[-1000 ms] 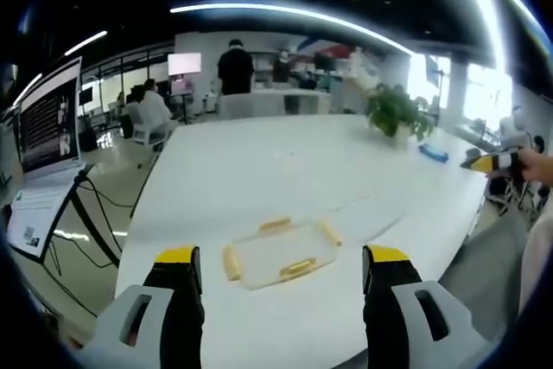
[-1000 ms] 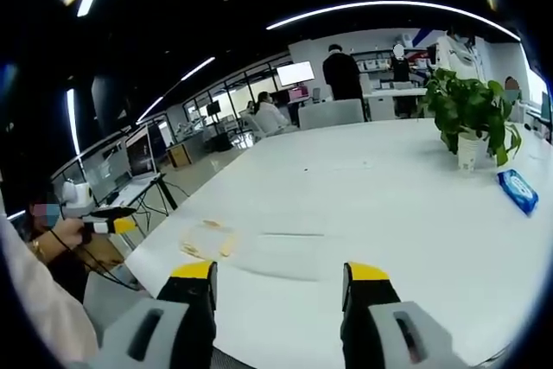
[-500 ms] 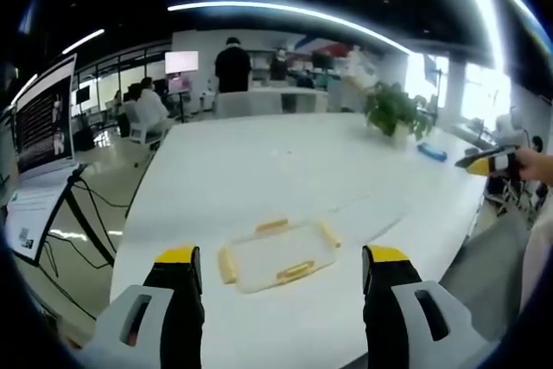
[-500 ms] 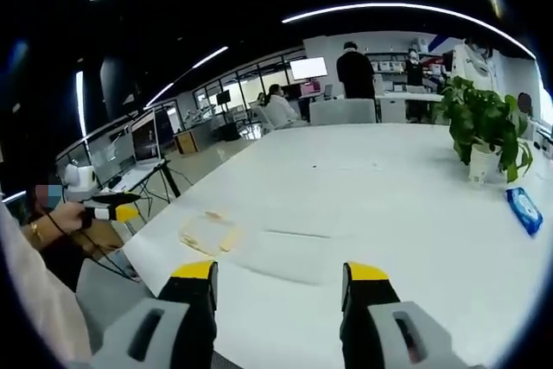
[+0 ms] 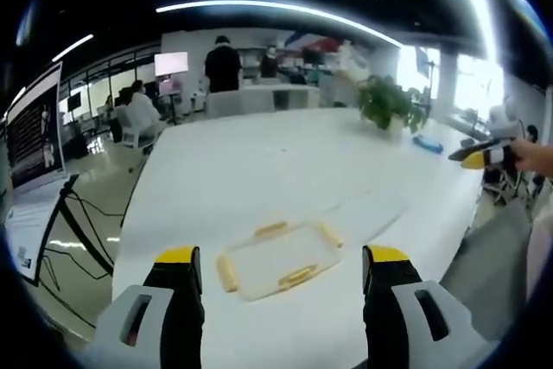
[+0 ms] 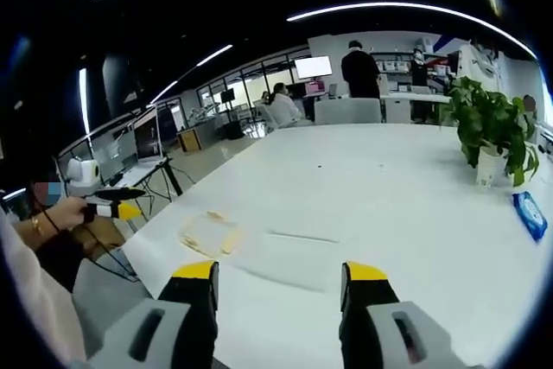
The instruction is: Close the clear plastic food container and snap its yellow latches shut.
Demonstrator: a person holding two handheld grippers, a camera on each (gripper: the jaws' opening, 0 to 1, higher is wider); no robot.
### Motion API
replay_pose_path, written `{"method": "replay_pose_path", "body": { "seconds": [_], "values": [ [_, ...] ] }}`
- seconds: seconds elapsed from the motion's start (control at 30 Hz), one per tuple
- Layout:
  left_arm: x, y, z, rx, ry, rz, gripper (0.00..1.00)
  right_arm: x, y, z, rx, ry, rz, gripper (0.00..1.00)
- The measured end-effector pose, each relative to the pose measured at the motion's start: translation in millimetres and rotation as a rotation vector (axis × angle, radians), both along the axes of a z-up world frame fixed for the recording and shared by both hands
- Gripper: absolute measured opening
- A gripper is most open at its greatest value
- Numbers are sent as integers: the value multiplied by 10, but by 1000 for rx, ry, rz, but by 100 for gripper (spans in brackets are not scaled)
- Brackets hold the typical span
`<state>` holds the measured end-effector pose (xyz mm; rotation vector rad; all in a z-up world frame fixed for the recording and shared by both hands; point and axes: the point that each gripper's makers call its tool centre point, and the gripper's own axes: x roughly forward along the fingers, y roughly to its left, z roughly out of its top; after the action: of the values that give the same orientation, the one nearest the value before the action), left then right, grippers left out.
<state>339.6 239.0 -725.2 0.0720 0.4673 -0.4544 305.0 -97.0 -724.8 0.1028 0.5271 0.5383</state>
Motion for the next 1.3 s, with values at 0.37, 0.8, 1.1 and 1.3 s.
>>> {"method": "replay_pose_path", "body": {
  "seconds": [0.37, 0.8, 1.1, 1.3],
  "values": [
    [77, 70, -70, 39, 16, -12, 75, 80, 69, 12, -9, 7, 10, 57],
    [199, 132, -63, 53, 23, -18, 75, 207, 114, 29, -35, 2, 15, 57],
    [244, 138, -124, 61, 41, -31, 74, 268, 135, 19, -44, 8, 28, 57],
    [288, 130, -149, 67, 45, -46, 74, 314, 176, 14, -52, 10, 47, 57]
  ]
}}
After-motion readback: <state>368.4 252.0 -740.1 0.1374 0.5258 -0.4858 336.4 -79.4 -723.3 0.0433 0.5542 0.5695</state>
